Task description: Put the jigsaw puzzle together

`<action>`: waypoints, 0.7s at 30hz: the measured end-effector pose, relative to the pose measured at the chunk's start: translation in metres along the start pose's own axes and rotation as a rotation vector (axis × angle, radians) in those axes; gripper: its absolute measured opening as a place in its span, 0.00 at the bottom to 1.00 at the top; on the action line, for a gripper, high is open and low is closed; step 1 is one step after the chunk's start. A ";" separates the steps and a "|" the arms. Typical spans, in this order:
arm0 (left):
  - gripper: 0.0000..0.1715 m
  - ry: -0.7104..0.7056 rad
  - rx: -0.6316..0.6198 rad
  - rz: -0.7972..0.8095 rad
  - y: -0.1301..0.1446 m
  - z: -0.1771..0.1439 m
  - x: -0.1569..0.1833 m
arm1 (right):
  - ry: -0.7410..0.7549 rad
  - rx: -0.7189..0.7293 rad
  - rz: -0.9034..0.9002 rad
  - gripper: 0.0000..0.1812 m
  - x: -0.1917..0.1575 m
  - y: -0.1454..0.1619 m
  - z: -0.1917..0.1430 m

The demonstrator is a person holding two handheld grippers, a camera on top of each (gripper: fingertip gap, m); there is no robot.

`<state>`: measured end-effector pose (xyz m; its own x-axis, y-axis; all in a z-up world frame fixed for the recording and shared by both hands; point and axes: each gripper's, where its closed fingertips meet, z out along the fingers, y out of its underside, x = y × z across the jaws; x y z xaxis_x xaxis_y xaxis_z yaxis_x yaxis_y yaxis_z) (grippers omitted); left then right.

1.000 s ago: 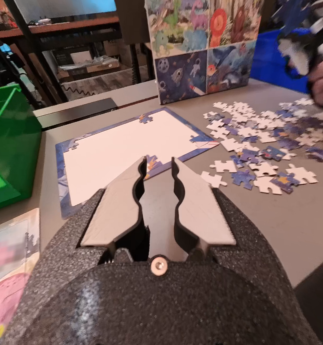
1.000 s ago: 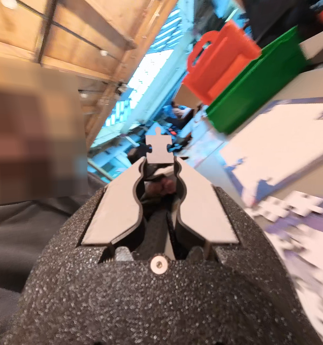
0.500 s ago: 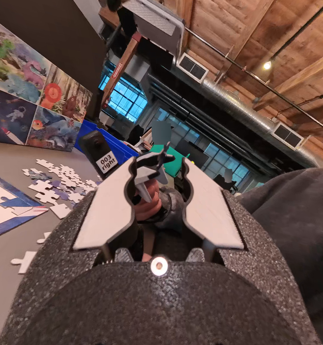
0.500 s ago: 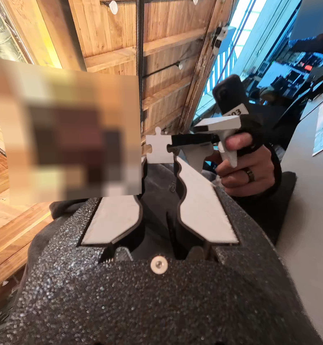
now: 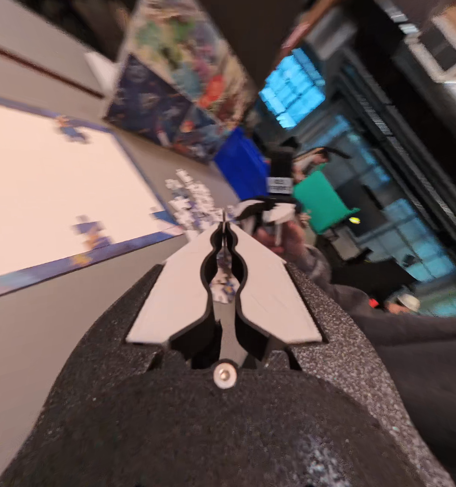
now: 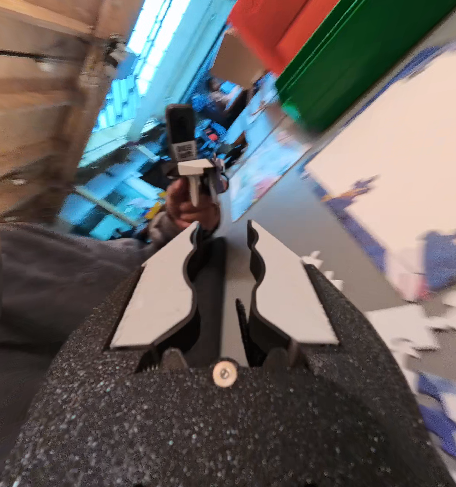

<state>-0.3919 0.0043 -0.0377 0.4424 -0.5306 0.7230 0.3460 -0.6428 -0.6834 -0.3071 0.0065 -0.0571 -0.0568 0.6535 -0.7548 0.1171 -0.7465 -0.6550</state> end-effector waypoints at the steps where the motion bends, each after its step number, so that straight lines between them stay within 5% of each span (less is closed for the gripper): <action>1: 0.00 -0.086 -0.029 -0.035 -0.007 -0.003 -0.017 | 0.071 0.026 -0.038 0.19 0.008 -0.006 -0.008; 10: 0.01 -0.125 -0.284 -0.063 -0.039 0.035 -0.029 | 0.588 0.189 -0.262 0.13 0.059 -0.048 -0.077; 16: 0.01 -0.143 -0.714 -0.008 0.056 0.031 -0.042 | 0.762 0.191 -0.319 0.12 0.075 -0.058 -0.116; 21: 0.01 -0.250 -0.783 -0.023 0.086 0.005 -0.065 | 0.715 0.217 -0.278 0.13 0.070 -0.060 -0.116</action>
<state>-0.3870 -0.0136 -0.1441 0.6452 -0.4335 0.6291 -0.2793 -0.9003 -0.3339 -0.2035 0.1118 -0.0669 0.6029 0.6869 -0.4059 -0.0077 -0.5037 -0.8639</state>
